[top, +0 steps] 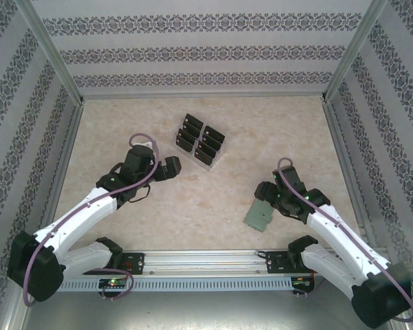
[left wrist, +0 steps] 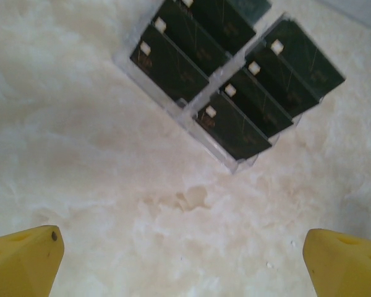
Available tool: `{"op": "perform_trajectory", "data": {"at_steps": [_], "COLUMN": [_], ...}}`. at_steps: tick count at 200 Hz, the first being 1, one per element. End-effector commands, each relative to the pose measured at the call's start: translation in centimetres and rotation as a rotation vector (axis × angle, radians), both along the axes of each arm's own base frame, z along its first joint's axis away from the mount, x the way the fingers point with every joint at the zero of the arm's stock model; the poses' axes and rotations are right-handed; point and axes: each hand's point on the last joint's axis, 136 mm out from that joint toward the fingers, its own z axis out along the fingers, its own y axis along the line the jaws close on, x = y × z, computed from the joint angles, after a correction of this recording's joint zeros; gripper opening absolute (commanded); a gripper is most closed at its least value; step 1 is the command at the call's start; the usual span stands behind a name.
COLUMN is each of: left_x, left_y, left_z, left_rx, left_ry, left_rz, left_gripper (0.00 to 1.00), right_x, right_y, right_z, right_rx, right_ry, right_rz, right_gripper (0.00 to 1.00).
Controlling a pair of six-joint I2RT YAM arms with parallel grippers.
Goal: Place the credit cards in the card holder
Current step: Move the card holder to the bottom-center of the table.
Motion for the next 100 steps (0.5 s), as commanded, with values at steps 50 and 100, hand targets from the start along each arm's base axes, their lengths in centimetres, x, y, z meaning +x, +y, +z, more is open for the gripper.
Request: {"op": "perform_trajectory", "data": {"at_steps": [50, 100], "left_x": [-0.5, -0.9], "left_y": [-2.2, -1.8], "left_z": [-2.1, -2.5], "left_rx": [0.037, 0.036], "left_ry": [0.082, 0.077], "left_rz": [-0.069, -0.064], "left_gripper": [1.00, 1.00], "right_x": [-2.7, -1.7], "right_y": [0.8, 4.2], "right_z": [-4.3, -5.1], "right_rx": [0.036, 0.167], "right_ry": [0.164, 0.173], "right_rz": [-0.026, 0.049], "right_gripper": [0.77, 0.73]}}
